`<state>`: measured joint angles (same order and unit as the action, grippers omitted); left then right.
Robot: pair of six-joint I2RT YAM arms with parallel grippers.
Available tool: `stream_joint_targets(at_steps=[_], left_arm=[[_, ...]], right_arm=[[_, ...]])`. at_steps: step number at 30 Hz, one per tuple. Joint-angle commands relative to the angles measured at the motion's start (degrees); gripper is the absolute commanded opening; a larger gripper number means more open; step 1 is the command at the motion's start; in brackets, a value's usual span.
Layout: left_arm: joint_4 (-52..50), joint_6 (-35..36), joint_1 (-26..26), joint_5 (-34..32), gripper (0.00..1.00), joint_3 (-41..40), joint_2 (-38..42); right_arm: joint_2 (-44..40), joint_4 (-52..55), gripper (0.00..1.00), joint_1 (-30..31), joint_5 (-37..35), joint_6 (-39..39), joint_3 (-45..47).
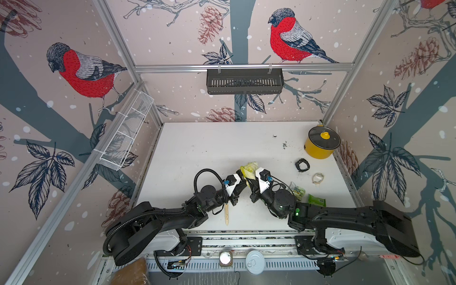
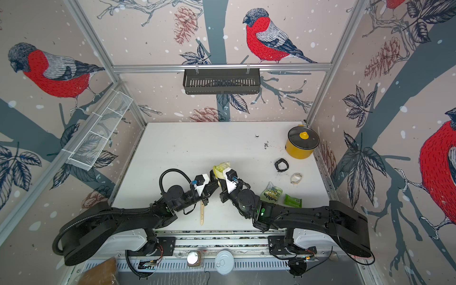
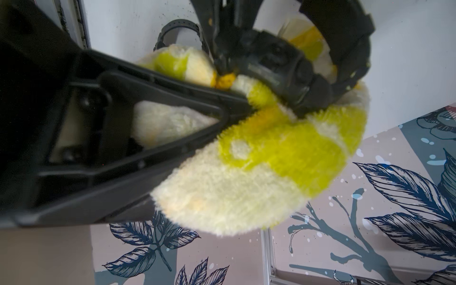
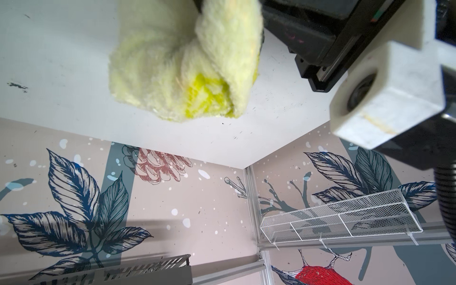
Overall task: Wipe the watch dial
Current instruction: Wipe the dirt from the watch dial.
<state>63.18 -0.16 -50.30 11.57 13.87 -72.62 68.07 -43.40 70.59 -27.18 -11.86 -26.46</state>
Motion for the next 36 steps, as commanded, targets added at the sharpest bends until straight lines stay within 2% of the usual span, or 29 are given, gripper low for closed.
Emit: stream_joint_targets(at_steps=[1, 7, 11, 17, 25, 31, 36], left_arm=[[12.0, -1.0, 0.0, -0.4, 0.0, 1.1, -0.3], [11.2, 0.1, 0.0, 0.1, 0.0, -0.6, 1.4], [10.7, 0.3, 0.0, 0.0, 0.0, -1.4, 2.6], [10.4, 0.3, 0.0, 1.9, 0.0, -1.6, 3.5], [9.9, 0.6, 0.1, 1.1, 0.0, -1.8, 4.9], [9.0, 1.9, 0.0, -1.6, 0.0, -2.0, 6.3], [8.6, 2.4, 0.0, -3.4, 0.0, -2.3, 7.3]], right_arm=[[-0.5, 1.9, 0.02, 0.1, 12.5, -3.8, 0.2], [-9.5, 2.7, 0.02, -6.5, 21.4, -8.3, 1.9], [-13.8, 5.3, 0.02, -7.6, 16.5, -3.8, 0.8], [-8.4, 10.5, 0.02, -5.9, 10.1, 5.6, -5.3], [0.2, 13.1, 0.02, -1.3, 3.9, 8.4, -7.3], [1.3, 18.7, 0.02, 1.7, 6.4, 7.5, -6.5], [-2.6, 21.2, 0.02, 1.6, 9.2, 6.6, -3.8]])
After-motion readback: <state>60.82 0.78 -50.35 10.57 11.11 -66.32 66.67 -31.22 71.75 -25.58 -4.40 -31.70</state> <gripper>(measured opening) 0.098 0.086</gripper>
